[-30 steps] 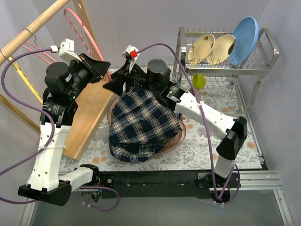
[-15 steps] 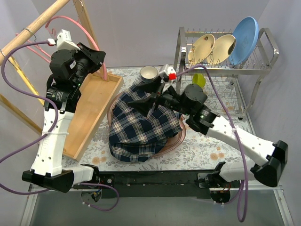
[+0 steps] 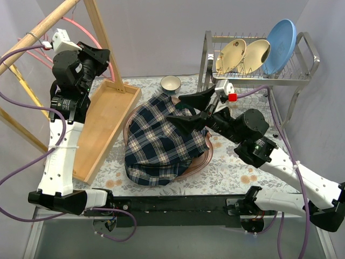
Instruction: Remove the skirt from the hanger
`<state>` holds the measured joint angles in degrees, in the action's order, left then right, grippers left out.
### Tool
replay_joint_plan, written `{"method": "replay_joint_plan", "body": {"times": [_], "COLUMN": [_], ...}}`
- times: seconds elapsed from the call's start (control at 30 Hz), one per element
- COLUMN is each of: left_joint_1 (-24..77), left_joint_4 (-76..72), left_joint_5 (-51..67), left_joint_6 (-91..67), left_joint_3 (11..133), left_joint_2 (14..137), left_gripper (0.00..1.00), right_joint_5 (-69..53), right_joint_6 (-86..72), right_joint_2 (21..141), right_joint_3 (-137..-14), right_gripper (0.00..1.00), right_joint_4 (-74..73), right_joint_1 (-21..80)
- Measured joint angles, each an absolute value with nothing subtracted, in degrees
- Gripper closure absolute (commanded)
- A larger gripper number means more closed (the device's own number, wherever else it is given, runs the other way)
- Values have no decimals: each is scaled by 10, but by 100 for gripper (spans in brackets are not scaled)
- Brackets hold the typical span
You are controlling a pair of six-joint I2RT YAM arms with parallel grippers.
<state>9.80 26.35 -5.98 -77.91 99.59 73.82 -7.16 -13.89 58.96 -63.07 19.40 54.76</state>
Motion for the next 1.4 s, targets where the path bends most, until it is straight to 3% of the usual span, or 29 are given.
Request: {"method": "replay_joint_plan", "body": {"times": [0.43, 0.83, 0.9, 1.0, 1.07, 1.1, 1.13, 1.4], "left_joint_1": [25, 4, 4, 4, 4, 4, 4, 4], "left_joint_4": [237, 186, 181, 174, 168, 164, 161, 135], "left_joint_5": [-43, -6, 4, 17, 31, 41, 52, 173], "left_joint_6": [-834, -864, -867, -868, -858, -857, -854, -825], "left_joint_3": [995, 915, 915, 915, 915, 915, 915, 912], "left_joint_2": [745, 732, 730, 724, 720, 717, 714, 659], "left_gripper": [100, 100, 80, 34, 22, 7, 2, 2], "right_joint_5": [-34, -26, -22, -16, -15, -15, -14, 37], "right_joint_6": [-133, -133, -133, -133, -133, -133, -134, -170], "right_joint_2": [541, 539, 536, 526, 522, 520, 519, 518], "right_joint_3": [-628, -628, -627, -620, -617, -616, -615, -618], "right_gripper": [2, 2, 2, 2, 2, 2, 2, 2], "right_joint_4": [173, 164, 164, 165, 164, 164, 163, 51], "right_joint_1": [548, 548, 548, 548, 548, 548, 548, 548]}}
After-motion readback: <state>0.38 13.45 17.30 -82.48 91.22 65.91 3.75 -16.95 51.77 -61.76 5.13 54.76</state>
